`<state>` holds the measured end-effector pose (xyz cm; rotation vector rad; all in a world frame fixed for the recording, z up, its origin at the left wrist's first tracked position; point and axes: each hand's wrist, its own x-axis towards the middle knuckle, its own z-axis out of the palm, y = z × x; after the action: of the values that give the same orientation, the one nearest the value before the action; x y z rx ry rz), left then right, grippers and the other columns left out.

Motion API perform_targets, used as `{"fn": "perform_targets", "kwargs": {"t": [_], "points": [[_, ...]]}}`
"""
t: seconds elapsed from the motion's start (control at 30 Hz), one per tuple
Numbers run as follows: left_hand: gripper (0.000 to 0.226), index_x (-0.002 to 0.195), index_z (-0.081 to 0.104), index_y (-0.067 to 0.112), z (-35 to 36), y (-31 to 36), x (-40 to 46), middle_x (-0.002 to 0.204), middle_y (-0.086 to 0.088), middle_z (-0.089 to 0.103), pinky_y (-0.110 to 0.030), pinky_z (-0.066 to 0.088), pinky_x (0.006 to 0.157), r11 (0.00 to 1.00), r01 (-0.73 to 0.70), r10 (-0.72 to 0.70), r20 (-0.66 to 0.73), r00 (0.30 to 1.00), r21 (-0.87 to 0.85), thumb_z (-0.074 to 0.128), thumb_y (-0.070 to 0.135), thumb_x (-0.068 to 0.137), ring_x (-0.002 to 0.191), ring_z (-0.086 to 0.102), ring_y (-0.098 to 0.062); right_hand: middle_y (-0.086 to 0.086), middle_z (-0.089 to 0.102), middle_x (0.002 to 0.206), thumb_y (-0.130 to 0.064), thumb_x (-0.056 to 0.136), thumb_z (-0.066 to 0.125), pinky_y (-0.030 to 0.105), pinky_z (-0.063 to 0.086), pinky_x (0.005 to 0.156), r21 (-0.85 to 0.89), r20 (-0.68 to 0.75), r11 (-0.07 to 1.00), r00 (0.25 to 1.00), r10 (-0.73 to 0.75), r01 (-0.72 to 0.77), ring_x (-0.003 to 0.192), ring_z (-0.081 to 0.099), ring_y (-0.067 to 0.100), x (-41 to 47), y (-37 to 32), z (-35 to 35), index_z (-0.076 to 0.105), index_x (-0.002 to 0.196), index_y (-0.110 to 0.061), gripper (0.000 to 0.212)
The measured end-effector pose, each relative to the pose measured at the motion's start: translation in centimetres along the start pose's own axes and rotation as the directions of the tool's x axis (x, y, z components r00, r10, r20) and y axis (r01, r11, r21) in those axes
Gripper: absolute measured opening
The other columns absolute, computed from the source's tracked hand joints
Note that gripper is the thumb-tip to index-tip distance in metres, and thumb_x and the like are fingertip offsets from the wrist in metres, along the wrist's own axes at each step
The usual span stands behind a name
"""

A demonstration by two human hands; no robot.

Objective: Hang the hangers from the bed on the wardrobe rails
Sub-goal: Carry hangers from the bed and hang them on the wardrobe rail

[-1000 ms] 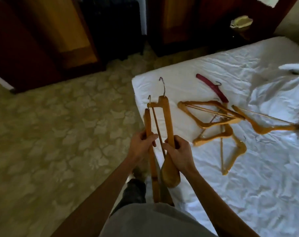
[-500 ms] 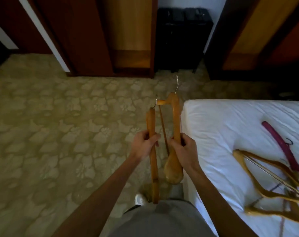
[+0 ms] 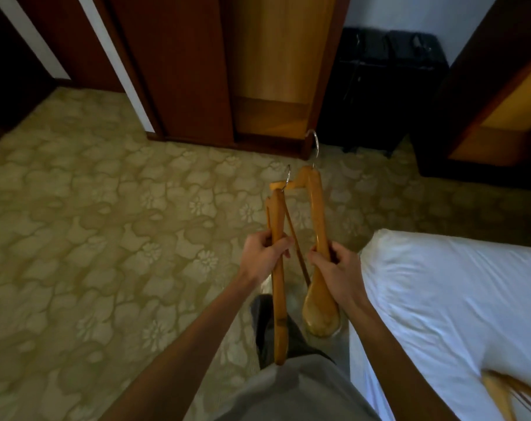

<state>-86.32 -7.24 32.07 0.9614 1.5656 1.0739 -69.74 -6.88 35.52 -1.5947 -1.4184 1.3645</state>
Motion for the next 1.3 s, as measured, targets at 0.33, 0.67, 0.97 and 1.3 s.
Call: {"fn": "perform_targets", "kwargs": {"t": [0.33,0.67,0.97,1.3], "points": [[0.015,0.084,0.073,0.011,-6.6,8.6,23.1,0.067,-0.001,0.07,-0.018,0.042,0.052,1.0,0.007,-0.006,-0.026,1.0,0.016,0.071,0.023,0.091,0.051,0.056,-0.002,0.0,0.069,0.081,-0.022,0.089,0.072,0.021,0.045,0.064,0.012,0.049,1.0,0.999,0.013,-0.013,0.074,0.063,0.013,23.1,-11.1,4.5,0.069,0.085,-0.02,0.005],[0.017,0.081,0.071,0.008,-11.7,13.0,40.1,0.066,-0.001,0.066,-0.014,0.043,0.053,0.995,-0.01,0.006,-0.036,0.999,-0.101,0.066,0.017,0.095,0.054,0.056,-0.003,-0.006,0.059,0.063,-0.02,0.087,0.073,0.025,0.05,0.058,0.014,0.076,1.0,0.997,-0.025,0.024,0.058,0.056,0.009,39.3,-18.8,10.0,0.069,0.083,-0.017,0.007],[0.024,0.072,0.071,0.012,-20.3,17.5,60.5,0.065,-0.005,0.067,-0.025,0.043,0.058,0.992,-0.026,0.024,-0.023,0.999,-0.12,0.068,0.022,0.094,0.056,0.056,-0.011,0.014,0.068,0.076,-0.017,0.087,0.073,0.025,0.048,0.058,-0.006,-0.034,0.999,0.999,-0.032,0.032,0.063,0.059,0.013,57.9,-27.1,19.1,0.071,0.082,-0.012,0.007],[0.022,0.08,0.071,0.0,-28.1,24.5,79.6,0.07,-0.008,0.068,-0.022,0.05,0.064,0.985,-0.05,0.058,0.044,0.997,-0.166,0.067,0.016,0.094,0.066,0.065,-0.015,0.007,0.069,0.088,-0.018,0.089,0.071,0.011,0.043,0.059,0.013,-0.081,1.0,0.997,-0.008,0.009,0.071,0.058,0.003,73.5,-37.6,25.3,0.07,0.088,-0.015,0.003]]}}
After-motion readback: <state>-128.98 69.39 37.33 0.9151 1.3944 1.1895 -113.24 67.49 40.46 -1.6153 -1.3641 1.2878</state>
